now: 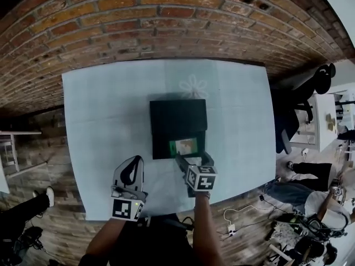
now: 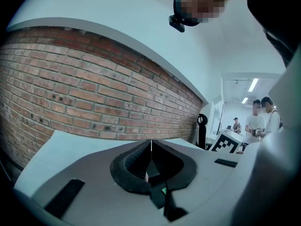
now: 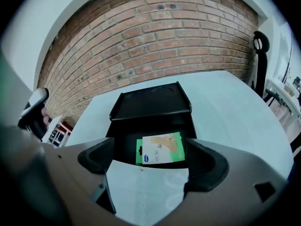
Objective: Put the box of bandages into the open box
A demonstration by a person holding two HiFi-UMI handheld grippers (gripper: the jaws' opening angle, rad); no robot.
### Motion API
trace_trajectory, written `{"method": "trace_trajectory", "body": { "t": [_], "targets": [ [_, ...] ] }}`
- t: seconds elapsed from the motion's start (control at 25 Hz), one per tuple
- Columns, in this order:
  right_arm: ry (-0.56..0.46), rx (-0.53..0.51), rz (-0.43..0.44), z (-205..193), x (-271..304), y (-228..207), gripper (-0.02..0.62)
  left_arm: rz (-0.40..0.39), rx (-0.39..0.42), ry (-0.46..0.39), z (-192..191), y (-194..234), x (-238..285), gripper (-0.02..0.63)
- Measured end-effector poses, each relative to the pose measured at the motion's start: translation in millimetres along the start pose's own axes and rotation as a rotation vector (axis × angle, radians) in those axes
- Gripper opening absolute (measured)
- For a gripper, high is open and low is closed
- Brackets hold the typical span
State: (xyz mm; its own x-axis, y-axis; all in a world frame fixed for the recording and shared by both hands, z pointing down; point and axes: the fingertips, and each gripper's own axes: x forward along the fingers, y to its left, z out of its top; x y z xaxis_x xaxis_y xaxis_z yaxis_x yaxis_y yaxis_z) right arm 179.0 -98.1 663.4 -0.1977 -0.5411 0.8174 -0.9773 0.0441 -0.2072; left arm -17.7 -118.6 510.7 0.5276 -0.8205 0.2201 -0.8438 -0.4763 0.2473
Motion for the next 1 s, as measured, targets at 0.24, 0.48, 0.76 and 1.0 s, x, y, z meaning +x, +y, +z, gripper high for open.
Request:
{"method": "trace_trajectory", "body": {
  "t": [0.24, 0.48, 0.76, 1.0],
  "targets": [
    [-0.066, -0.026, -0.01, 2.8, -23.5, 2.9, 0.457, -0.009, 0.009, -0.025, 13.0, -16.4, -18.4, 0.032],
    [-0.167, -0.032, -0.088, 8.5, -50.6, -2.8, 0.164, -0.009, 0.017, -0.036, 23.4, -25.9, -32.1, 0.032],
    [-0.225, -0.027, -0.095, 9.5, -72.7, 4.7, 0.076, -0.007, 0.029, -0.047, 33.8, -32.4, -44.6, 0.032],
    [-0.301, -0.014, -0.076, 18.8, -92.4, 15.6, 0.044, -0.014, 0.03, -0.051, 43.1, -42.5, -54.7, 0.032]
  ]
}}
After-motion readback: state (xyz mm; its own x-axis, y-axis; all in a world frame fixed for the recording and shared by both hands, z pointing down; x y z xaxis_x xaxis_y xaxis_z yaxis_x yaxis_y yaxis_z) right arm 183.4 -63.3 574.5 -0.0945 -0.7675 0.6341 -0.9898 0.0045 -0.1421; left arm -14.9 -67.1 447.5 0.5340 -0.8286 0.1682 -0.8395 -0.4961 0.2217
